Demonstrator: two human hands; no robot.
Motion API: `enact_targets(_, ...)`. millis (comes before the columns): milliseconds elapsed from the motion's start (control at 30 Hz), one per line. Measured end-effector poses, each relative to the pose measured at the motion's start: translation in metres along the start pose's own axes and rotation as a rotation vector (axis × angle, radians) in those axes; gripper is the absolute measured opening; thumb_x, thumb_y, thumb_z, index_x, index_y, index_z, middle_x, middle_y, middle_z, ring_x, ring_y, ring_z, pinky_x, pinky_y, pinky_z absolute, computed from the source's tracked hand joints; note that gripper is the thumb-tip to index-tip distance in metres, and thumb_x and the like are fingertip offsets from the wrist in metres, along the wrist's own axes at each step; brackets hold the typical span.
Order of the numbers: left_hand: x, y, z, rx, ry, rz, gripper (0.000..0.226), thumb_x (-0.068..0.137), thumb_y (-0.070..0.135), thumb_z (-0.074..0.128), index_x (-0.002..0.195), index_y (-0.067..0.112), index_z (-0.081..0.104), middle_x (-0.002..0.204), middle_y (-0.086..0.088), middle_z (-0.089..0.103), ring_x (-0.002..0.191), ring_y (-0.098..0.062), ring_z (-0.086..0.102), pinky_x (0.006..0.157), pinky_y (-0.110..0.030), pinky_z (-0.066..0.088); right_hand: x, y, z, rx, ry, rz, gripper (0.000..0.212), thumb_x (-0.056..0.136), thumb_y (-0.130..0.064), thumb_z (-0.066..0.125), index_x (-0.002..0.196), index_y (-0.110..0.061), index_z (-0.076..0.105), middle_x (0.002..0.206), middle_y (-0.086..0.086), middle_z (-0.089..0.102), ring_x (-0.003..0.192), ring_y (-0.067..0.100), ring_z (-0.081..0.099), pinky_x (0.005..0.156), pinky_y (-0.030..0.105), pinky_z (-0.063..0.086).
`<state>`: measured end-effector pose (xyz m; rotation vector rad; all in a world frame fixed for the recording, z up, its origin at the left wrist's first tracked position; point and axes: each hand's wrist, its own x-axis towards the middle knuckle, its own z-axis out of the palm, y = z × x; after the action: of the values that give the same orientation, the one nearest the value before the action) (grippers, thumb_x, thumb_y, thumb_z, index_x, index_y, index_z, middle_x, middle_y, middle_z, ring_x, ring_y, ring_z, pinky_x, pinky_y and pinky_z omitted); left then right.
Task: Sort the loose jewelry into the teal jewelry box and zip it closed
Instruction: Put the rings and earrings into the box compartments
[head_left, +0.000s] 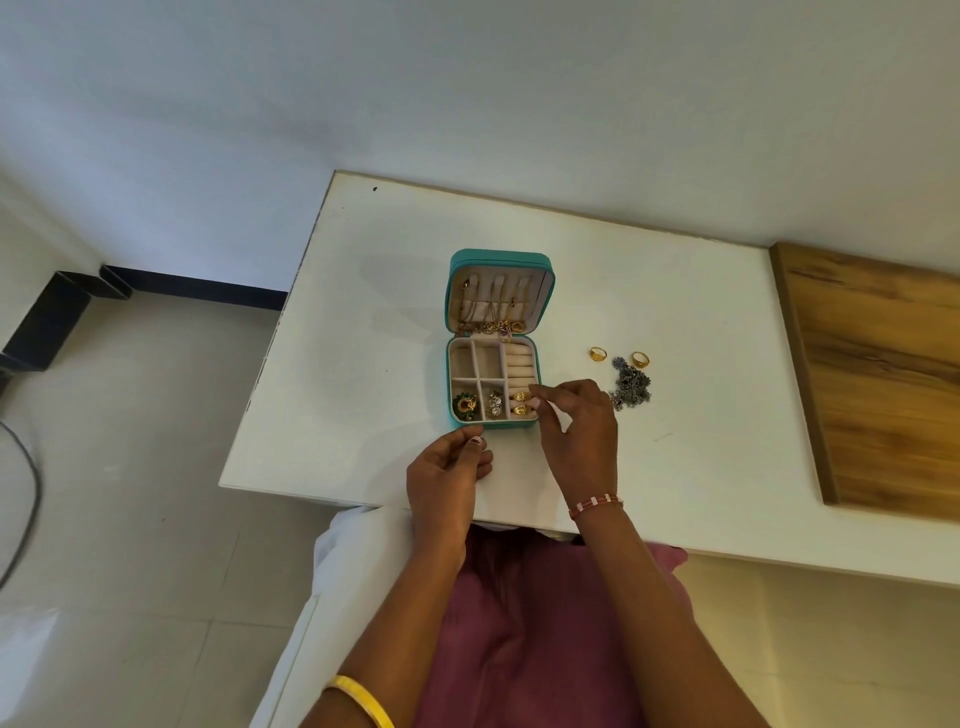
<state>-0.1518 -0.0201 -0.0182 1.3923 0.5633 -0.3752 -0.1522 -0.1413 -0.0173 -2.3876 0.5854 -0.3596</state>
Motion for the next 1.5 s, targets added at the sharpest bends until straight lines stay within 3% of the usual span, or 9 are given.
enact_targets(333, -0.016, 0.001, 0.013, 0.174, -0.101, 0.127, 0.015, 0.087, 0.012, 0.058, 0.099, 0.016, 0.067, 0.078, 0.007, 0.066, 0.075, -0.011, 0.066, 0.071, -0.015, 0.054, -0.008, 0.011, -0.01, 0.202, 0.131, 0.156, 0.016, 0.085, -0.001, 0.059, 0.095, -0.006, 0.069, 0.094, 0.008, 0.066, 0.073, 0.011, 0.054, 0.065, -0.001, 0.039)
enact_targets(433, -0.02, 0.007, 0.027, 0.171, -0.172, 0.151, 0.015, 0.087, 0.011, 0.057, 0.097, 0.017, 0.067, 0.083, 0.004, 0.067, 0.076, -0.011, 0.065, 0.073, -0.019, 0.055, 0.006, 0.017, -0.014, 0.132, 0.149, 0.127, 0.016, 0.085, -0.001, 0.058, 0.096, -0.005, 0.069, 0.095, 0.012, 0.066, 0.078, 0.017, 0.058, 0.068, 0.006, 0.04)
enact_targets(533, -0.02, 0.016, 0.045, 0.156, -0.241, 0.177, 0.019, 0.088, 0.009, 0.056, 0.085, 0.026, 0.065, 0.083, 0.003, 0.067, 0.075, -0.011, 0.064, 0.072, -0.02, 0.056, 0.028, 0.026, -0.019, -0.036, 0.153, 0.101, 0.02, 0.086, -0.003, 0.056, 0.103, -0.004, 0.067, 0.103, 0.017, 0.066, 0.097, 0.031, 0.058, 0.085, 0.032, 0.047)
enact_targets(700, -0.012, 0.03, 0.064, 0.181, -0.28, 0.23, 0.018, 0.089, 0.01, 0.054, 0.085, 0.024, 0.063, 0.08, 0.006, 0.065, 0.075, -0.01, 0.064, 0.073, -0.02, 0.055, 0.06, 0.037, -0.018, -0.355, 0.007, 0.018, 0.026, 0.089, -0.006, 0.049, 0.112, -0.001, 0.061, 0.107, 0.021, 0.059, 0.101, 0.037, 0.05, 0.083, 0.04, 0.04)
enact_targets(867, -0.005, 0.035, 0.067, 0.18, -0.273, 0.234, 0.014, 0.089, 0.01, 0.054, 0.089, 0.019, 0.064, 0.079, 0.003, 0.065, 0.074, -0.01, 0.064, 0.074, -0.023, 0.055, 0.066, 0.046, -0.01, -0.52, 0.051, -0.018, 0.012, 0.063, 0.012, 0.065, 0.064, 0.001, 0.063, 0.066, 0.019, 0.057, 0.062, 0.037, 0.054, 0.056, 0.031, 0.033)
enact_targets(1000, -0.005, 0.034, 0.065, 0.186, -0.268, 0.223, 0.013, 0.089, 0.01, 0.054, 0.091, 0.018, 0.065, 0.079, 0.004, 0.065, 0.074, -0.01, 0.064, 0.073, -0.021, 0.055, 0.061, 0.049, -0.011, -0.566, 0.082, -0.082, 0.024, 0.046, 0.013, 0.074, 0.053, -0.006, 0.062, 0.052, 0.011, 0.055, 0.05, 0.031, 0.052, 0.05, 0.024, 0.034)
enact_targets(1133, -0.007, 0.033, 0.063, 0.223, -0.235, 0.245, 0.015, 0.089, 0.01, 0.054, 0.098, 0.015, 0.065, 0.082, 0.007, 0.064, 0.078, -0.01, 0.064, 0.075, -0.022, 0.055, 0.045, 0.042, -0.013, -0.202, 0.093, -0.072, 0.003, 0.075, 0.0, 0.068, 0.076, -0.002, 0.071, 0.07, 0.014, 0.066, 0.068, 0.032, 0.059, 0.064, 0.03, 0.044)
enact_targets(1267, -0.007, 0.033, 0.063, 0.281, -0.227, 0.297, 0.027, 0.093, 0.01, 0.048, 0.116, 0.014, 0.061, 0.102, 0.006, 0.059, 0.09, -0.012, 0.061, 0.076, -0.018, 0.053, 0.017, 0.014, -0.028, 0.294, 0.007, 0.135, 0.006, 0.085, -0.011, 0.062, 0.083, -0.008, 0.067, 0.079, -0.001, 0.063, 0.069, 0.004, 0.051, 0.061, 0.007, 0.036)
enact_targets(1500, -0.007, 0.039, 0.063, 0.277, -0.296, 0.317, 0.023, 0.091, 0.007, 0.051, 0.109, 0.007, 0.064, 0.092, 0.0, 0.064, 0.077, -0.005, 0.063, 0.066, -0.008, 0.051, 0.008, -0.004, -0.042, 0.62, -0.109, 0.268, 0.012, 0.086, -0.003, 0.056, 0.081, -0.009, 0.065, 0.073, 0.001, 0.062, 0.072, 0.011, 0.057, 0.07, 0.025, 0.047)
